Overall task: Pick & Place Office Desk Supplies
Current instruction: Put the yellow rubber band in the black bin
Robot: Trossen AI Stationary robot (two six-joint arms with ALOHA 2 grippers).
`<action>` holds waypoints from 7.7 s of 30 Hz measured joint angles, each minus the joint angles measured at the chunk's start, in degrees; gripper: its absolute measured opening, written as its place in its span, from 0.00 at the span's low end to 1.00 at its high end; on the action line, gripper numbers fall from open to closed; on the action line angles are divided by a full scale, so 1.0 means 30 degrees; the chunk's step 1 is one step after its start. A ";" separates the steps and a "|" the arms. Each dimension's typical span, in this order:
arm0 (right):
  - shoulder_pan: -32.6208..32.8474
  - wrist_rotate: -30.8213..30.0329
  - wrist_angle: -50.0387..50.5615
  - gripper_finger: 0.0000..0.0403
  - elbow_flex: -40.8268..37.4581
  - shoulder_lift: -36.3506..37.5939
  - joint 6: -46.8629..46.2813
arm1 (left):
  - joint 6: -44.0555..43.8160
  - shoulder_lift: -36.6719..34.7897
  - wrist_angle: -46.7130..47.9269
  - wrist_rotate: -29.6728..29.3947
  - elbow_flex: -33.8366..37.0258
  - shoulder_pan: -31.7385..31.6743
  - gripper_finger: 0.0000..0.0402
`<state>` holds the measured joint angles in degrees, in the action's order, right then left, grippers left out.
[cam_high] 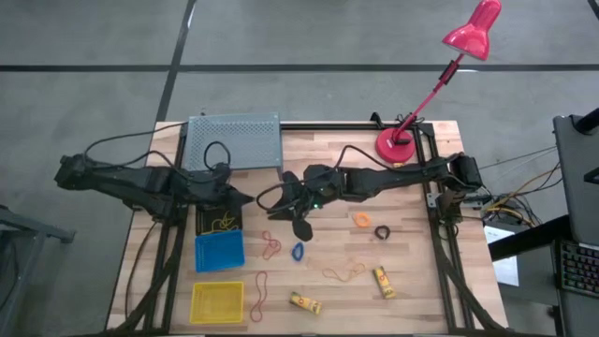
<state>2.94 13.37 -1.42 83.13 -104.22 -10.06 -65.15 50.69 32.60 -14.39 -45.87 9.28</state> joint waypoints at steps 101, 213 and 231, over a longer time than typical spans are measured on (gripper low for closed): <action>0.4077 0.1465 1.5173 0.14 -0.0691 0.0364 -0.4169 | 1.6306 -0.0827 -1.2793 -0.0436 0.0067 -0.0130 0.42; 0.8371 -0.9145 1.1147 0.14 -0.4047 -0.3133 -0.9086 | 1.6733 -0.0827 -1.1780 -0.0566 0.0103 -0.0284 0.42; 0.8400 -0.8799 0.9627 0.14 -0.4271 -0.3140 -0.9801 | 1.6750 -0.0827 -1.1785 -0.0568 0.0103 -0.0284 0.42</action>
<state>28.14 -13.02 27.46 70.32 -113.65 -39.46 -14.90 48.21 -2.76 -16.10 -45.56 8.43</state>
